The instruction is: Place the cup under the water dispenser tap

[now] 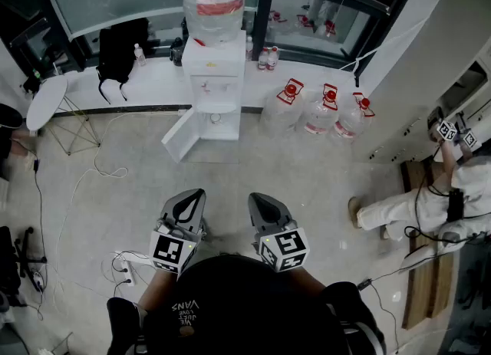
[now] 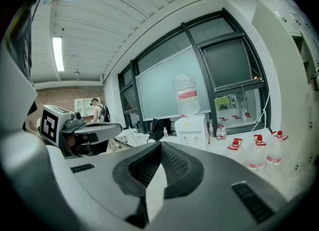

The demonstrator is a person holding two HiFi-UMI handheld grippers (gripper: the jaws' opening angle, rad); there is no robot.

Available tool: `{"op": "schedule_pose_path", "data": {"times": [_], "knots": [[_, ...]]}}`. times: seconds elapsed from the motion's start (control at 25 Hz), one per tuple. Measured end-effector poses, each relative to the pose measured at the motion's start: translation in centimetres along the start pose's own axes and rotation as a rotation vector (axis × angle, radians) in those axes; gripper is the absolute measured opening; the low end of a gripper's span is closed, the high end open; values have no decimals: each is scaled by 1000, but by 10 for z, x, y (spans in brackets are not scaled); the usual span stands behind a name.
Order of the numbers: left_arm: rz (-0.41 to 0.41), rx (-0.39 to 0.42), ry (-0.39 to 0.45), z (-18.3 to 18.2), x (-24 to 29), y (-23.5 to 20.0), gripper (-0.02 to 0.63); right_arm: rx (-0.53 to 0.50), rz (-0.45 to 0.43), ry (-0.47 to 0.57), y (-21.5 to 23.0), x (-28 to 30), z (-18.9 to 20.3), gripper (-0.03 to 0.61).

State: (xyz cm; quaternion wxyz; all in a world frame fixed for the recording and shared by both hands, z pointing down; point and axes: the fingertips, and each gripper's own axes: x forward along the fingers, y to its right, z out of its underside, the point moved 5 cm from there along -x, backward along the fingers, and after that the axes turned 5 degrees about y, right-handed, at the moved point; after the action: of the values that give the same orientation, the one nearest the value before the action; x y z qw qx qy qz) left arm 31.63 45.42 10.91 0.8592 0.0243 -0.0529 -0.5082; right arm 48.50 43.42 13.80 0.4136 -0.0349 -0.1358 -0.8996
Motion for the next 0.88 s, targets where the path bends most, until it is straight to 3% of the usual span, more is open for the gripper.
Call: {"op": "schedule_pose_path", "data": {"times": [0.4,0.88], "knots": [[1,-45,8,13,19,-38,18,54,38,27,16,48,1,44],[128,-52,-35,33,84,-167,18,57,127,15,21,186,-28,44]]}}
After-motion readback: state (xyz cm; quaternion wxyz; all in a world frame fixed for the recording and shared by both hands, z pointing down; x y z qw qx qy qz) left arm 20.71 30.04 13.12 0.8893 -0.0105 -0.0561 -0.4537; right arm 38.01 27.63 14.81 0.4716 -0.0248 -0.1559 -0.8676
